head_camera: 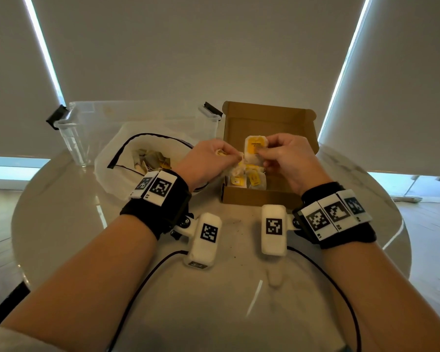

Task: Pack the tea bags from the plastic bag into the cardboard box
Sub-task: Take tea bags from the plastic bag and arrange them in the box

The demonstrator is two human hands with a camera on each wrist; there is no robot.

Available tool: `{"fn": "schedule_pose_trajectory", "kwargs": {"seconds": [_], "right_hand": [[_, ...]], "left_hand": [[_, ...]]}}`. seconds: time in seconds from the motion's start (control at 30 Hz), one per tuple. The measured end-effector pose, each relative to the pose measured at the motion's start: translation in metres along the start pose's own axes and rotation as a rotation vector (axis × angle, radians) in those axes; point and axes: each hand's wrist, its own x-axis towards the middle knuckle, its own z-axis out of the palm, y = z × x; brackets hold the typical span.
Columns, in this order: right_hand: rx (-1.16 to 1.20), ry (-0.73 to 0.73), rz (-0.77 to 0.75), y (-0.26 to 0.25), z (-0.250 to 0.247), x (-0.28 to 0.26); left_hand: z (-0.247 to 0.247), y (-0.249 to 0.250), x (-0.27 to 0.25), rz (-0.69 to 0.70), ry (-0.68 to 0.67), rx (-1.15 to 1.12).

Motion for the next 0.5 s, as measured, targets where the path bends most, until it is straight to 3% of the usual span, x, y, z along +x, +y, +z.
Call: {"fn": "schedule_pose_trajectory", "kwargs": {"seconds": [0.1,0.27,0.37,0.5], "right_hand": [[-0.064,0.036,0.146,-0.002,-0.008,0.003],[-0.33,-0.1,0.408,0.0,-0.006,0.004],[-0.409,-0.112,0.425,0.006,-0.001,0.007],[-0.308,-0.061,0.449,0.01,0.003,0.008]], "left_hand": [[-0.003,-0.009,0.003,-0.042,-0.003,0.175],[-0.001,-0.014,0.005,-0.117,-0.007,0.238],[0.0,-0.013,0.006,-0.151,-0.007,0.229],[0.001,-0.012,0.006,-0.171,-0.007,0.236]]}}
